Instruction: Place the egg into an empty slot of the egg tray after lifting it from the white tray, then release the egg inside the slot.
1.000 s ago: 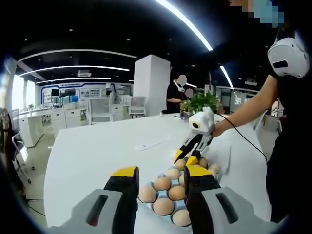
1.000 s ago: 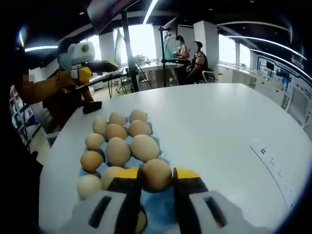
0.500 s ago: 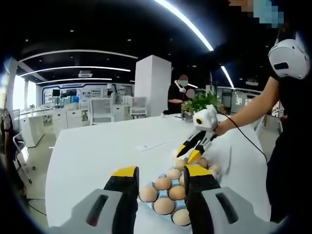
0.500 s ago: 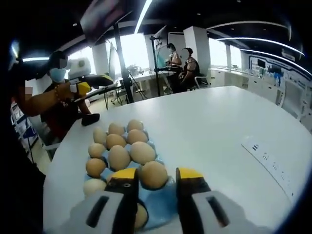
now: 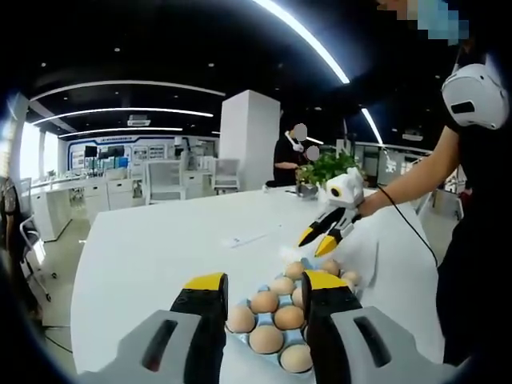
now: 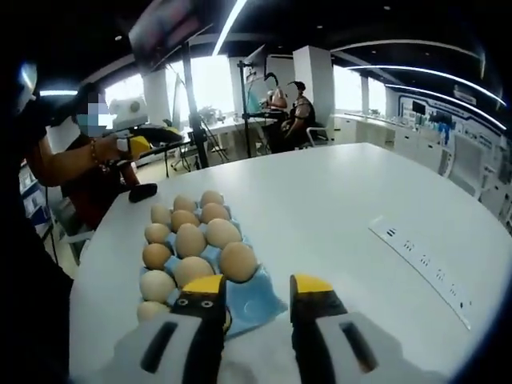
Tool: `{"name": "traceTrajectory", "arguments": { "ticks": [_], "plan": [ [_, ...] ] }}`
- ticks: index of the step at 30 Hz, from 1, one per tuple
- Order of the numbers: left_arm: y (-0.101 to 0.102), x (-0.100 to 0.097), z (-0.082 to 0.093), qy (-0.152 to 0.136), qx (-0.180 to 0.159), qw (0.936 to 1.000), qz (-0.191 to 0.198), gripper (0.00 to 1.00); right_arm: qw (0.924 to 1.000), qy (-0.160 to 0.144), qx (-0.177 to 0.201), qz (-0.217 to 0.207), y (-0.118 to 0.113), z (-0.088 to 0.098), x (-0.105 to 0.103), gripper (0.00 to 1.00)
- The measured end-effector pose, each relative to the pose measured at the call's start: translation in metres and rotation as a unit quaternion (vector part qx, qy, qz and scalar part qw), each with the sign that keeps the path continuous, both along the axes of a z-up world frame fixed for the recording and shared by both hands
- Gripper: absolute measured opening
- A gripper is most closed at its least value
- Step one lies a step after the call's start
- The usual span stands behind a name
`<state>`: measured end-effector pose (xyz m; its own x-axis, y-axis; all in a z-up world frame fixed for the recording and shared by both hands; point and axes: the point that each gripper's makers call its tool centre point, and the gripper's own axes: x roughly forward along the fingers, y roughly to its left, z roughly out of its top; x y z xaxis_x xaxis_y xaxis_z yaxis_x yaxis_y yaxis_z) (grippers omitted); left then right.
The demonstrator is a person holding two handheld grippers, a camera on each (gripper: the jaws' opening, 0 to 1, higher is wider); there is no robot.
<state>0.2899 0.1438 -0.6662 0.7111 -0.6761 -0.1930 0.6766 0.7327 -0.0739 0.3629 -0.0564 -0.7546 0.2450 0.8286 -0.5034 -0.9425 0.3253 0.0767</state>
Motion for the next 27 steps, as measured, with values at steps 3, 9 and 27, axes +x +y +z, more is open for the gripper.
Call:
{"name": "traceTrajectory", "arguments": {
  "ticks": [3,9,27],
  "plan": [
    [0.0,0.0,0.001,-0.002,0.0,1.0,0.001,0.37,1.0,-0.002,-0.001,-0.007,-0.007,0.0,0.002,0.31],
    [0.001,-0.002,0.0,0.0,0.001,1.0,0.001,0.37,0.9991,-0.004,-0.01,-0.041,-0.04,-0.002,0.006,0.31],
    [-0.002,0.001,0.003,-0.004,0.0,1.0,-0.002,0.37,0.9914,-0.007,-0.052,-0.12,-0.124,-0.008,0.008,0.3]
  ]
}}
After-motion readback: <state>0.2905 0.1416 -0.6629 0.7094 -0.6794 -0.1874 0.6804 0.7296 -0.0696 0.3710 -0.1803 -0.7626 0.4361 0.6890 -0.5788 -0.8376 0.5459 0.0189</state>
